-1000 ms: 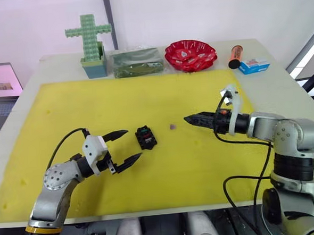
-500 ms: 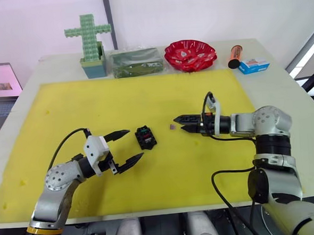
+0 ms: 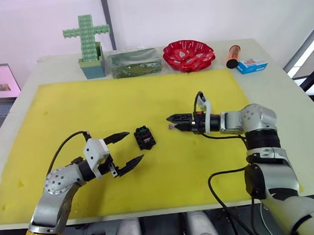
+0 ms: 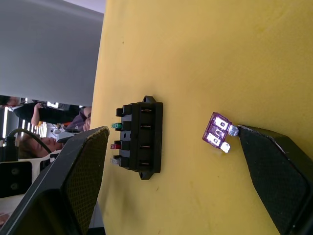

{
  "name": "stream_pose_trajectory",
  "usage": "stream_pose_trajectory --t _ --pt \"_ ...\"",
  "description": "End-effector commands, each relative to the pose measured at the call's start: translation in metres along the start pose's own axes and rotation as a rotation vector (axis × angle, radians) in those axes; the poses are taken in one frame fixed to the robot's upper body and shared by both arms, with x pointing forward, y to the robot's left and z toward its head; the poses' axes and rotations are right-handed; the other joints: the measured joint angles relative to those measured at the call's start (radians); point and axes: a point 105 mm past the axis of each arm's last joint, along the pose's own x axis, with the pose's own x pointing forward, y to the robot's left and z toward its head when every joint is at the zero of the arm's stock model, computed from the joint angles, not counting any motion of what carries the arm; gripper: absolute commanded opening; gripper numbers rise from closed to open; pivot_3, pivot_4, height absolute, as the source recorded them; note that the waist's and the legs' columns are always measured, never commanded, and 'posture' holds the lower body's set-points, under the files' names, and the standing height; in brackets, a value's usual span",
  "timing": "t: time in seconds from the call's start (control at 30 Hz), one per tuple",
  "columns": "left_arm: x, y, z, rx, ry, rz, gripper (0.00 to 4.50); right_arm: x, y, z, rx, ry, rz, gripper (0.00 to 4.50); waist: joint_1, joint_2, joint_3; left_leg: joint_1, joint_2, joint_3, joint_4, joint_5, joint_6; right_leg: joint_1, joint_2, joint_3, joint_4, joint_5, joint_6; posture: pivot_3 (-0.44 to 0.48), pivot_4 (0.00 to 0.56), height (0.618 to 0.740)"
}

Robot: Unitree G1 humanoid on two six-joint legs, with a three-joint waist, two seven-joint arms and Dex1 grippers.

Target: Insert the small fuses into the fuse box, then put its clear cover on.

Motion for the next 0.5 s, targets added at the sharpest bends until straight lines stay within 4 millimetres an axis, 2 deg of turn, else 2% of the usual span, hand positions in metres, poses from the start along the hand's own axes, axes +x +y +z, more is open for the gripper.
stream_pose_trajectory --t 0.03,0.17,0.33,0.5 --pt "0.001 -0.001 0.01 0.037 -0.025 -0.004 4.5 0.005 -0.003 -0.005 0.004 0.024 -0.017 4.46 0.0 0.0 0.0 0.0 0.0 0.0 0.0 0.0 0.0 0.0 0.0 0.0 0.0 0.0 0.0 0.0 0.15 0.74" --pt "0.003 -0.002 0.011 0.035 -0.027 -0.005 4.5 0.011 0.0 -0.008 0.014 0.038 0.011 4.46 -0.001 0.0 0.0 0.0 0.0 0.0 0.0 0.0 0.0 0.0 0.0 0.0 0.0 0.0 0.0 0.0 0.15 0.74" --pt "0.004 -0.001 0.012 0.039 -0.029 -0.009 4.5 0.024 -0.007 -0.014 0.008 0.047 -0.028 4.46 -0.007 -0.002 -0.001 0.001 0.001 0.0 0.0 0.0 0.0 0.0 0.001 0.0 0.0 0.0 0.0 0.0 0.15 0.74" --pt "0.002 0.001 0.012 0.043 -0.025 -0.002 4.5 0.022 -0.027 -0.016 -0.001 0.031 -0.121 3.32 -0.022 -0.002 -0.001 0.001 0.001 0.0 -0.001 0.0 0.0 0.001 0.002 0.0 0.001 0.0 0.0 0.0 0.15 0.74"
